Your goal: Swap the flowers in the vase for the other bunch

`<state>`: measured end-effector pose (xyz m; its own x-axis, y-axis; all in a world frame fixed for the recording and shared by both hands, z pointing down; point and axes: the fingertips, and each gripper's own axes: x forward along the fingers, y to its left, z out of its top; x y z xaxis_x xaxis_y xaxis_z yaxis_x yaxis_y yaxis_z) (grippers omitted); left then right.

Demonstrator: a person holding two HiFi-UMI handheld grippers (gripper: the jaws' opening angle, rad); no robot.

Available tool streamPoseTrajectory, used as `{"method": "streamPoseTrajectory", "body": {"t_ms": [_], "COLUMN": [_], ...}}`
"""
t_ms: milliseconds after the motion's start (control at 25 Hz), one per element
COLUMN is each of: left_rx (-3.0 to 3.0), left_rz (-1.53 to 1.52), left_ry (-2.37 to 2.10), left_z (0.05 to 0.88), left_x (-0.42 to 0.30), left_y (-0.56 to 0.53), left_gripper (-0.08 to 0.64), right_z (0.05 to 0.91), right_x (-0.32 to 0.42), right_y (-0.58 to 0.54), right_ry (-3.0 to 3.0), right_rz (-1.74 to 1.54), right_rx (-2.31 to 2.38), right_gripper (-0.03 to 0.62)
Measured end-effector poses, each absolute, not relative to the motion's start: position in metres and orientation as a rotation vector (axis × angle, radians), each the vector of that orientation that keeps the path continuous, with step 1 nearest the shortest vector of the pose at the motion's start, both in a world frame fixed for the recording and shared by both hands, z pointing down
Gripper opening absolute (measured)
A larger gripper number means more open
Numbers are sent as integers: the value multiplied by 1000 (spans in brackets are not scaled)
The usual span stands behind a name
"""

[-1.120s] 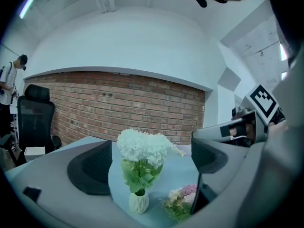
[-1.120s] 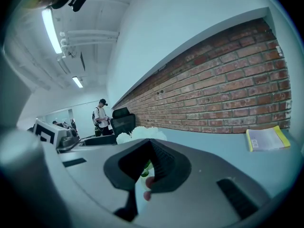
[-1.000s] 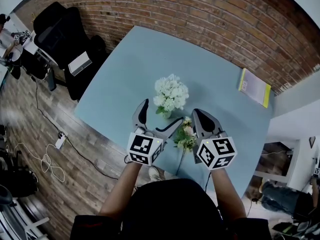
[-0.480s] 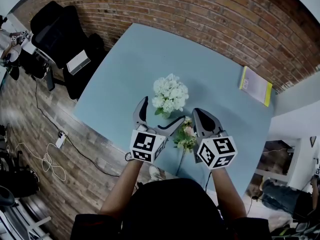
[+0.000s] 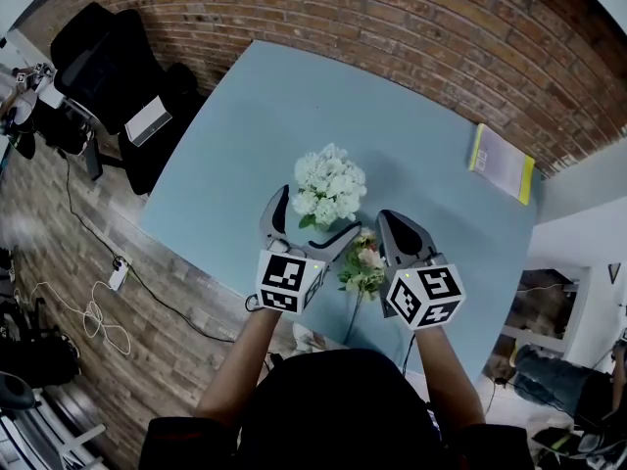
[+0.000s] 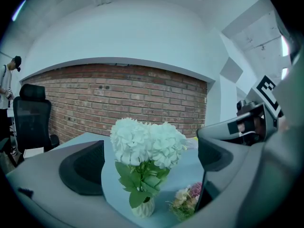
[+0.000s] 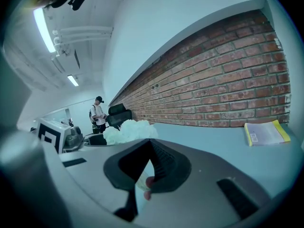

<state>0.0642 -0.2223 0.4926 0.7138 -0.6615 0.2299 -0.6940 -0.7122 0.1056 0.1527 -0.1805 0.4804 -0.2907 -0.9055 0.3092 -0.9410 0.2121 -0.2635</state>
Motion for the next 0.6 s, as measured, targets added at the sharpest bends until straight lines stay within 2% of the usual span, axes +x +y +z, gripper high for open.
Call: {"method": "streamPoseTrajectory", "body": {"t_ms": [600], "left_rx": [2738], "left_rz": [308], "left_ry": [-1067], "left_z": [506], "left_x": [72], "left_y": [-241], "left_gripper": [600], "right_z": [494], "right_x": [159], "right_y": [-191], "right_ry": [-2345], "right_rz": [661], "right_rx": [1825], "right_gripper": [12]}}
